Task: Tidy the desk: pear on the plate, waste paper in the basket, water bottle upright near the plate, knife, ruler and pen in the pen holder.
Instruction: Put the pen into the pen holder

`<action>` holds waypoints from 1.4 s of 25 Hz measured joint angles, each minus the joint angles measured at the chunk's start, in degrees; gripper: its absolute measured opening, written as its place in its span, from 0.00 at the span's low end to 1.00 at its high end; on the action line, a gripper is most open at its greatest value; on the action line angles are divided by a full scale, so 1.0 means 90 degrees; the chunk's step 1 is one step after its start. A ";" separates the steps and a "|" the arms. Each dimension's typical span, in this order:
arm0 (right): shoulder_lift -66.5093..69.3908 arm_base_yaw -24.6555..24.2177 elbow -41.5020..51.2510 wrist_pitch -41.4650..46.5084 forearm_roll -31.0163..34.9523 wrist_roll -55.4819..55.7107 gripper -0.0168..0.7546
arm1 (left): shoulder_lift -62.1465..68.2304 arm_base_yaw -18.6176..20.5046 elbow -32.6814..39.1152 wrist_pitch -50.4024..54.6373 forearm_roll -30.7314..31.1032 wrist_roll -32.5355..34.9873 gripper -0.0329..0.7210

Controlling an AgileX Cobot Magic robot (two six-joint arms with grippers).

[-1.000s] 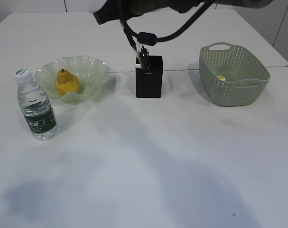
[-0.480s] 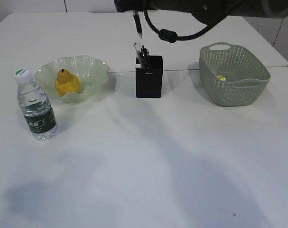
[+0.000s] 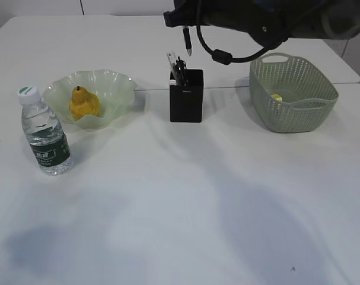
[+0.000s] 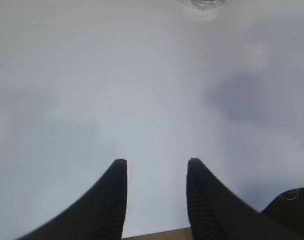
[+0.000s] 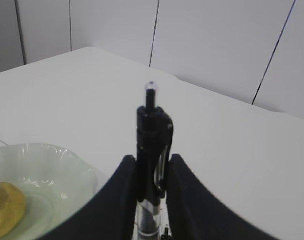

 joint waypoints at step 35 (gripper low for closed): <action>0.1345 -0.0568 0.0000 -0.1640 0.0124 0.0402 0.24 | 0.0000 0.0000 0.0000 -0.0517 -0.0229 0.0000 0.41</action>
